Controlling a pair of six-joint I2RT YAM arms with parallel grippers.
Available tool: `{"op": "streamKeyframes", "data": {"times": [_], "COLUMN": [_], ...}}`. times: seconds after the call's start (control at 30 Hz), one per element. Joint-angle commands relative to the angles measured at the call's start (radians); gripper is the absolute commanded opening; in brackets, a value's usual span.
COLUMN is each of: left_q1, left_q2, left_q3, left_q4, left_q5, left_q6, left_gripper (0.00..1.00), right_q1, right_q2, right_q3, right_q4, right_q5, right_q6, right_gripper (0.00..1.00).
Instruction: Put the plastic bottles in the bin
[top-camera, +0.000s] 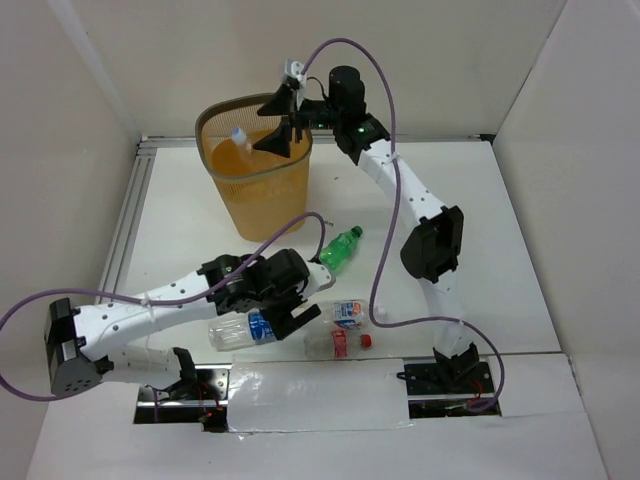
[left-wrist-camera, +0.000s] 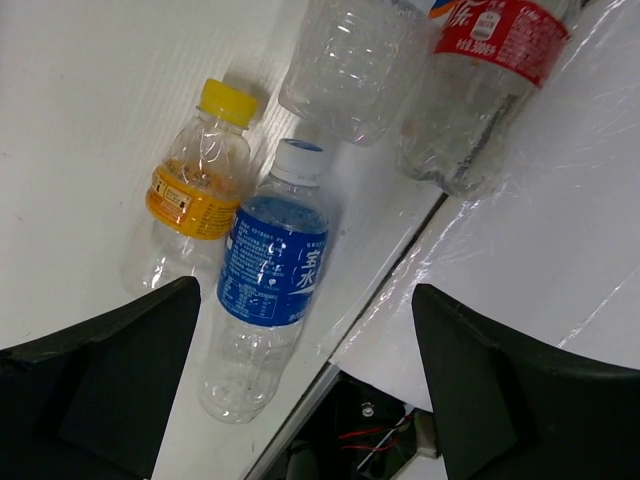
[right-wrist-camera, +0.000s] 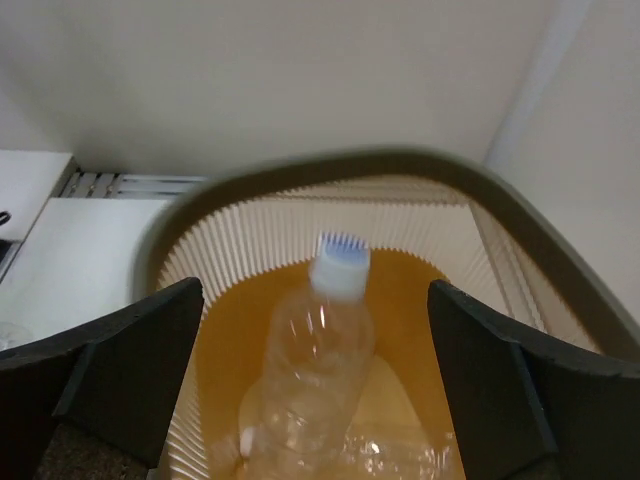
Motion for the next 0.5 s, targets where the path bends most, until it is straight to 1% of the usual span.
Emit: {"op": "streamKeyframes", "data": {"times": [0.0,0.07,0.17,0.2,0.27,0.3,0.37,0.4,0.43,0.47], "left_q1": [-0.005,-0.005,-0.005,-0.005,-0.005,-0.005,0.004,0.004,0.004,0.004], "left_q2": [0.058,0.100,0.149,0.149,0.175,0.184,0.209,0.233,0.245,0.258], "left_q3": [-0.003,-0.003,-0.024,-0.037,-0.049,-0.049,-0.058,-0.058,-0.058,-0.058], "left_q4": [-0.001,-0.001,0.009,0.009,0.032,0.048,0.058,0.058,0.068,0.068], "left_q5": [-0.027,-0.027,-0.027,-0.018,-0.018,-0.006,-0.016,-0.016,-0.016,-0.016], "left_q6": [0.064,0.087,0.117,0.129,0.140,0.140,0.140,0.140,0.140,0.140], "left_gripper": [1.00,1.00,1.00,1.00,0.99,0.97,0.97,0.96,0.96,0.95], "right_q1": [-0.057,-0.080,-0.136,-0.176,-0.230,-0.289,-0.351,-0.408,-0.434,-0.462], "right_q2": [0.010,-0.010,-0.076,-0.094,-0.159,-0.182,-0.251,-0.274,-0.294,-0.337], "right_q3": [0.111,0.122,0.133,0.124,0.072,0.046,-0.051,-0.083,-0.112,-0.176], "right_q4": [0.063,0.064,0.000,-0.016,-0.039,-0.039,-0.052,-0.052,-0.069,-0.078], "right_q5": [0.063,0.087,0.143,0.155,0.134,0.120,0.071,0.054,0.037,0.010], "right_q6": [0.158,0.172,0.172,0.172,0.172,0.184,0.193,0.183,0.183,0.174], "right_gripper": [1.00,1.00,1.00,1.00,1.00,1.00,1.00,1.00,1.00,1.00]}}
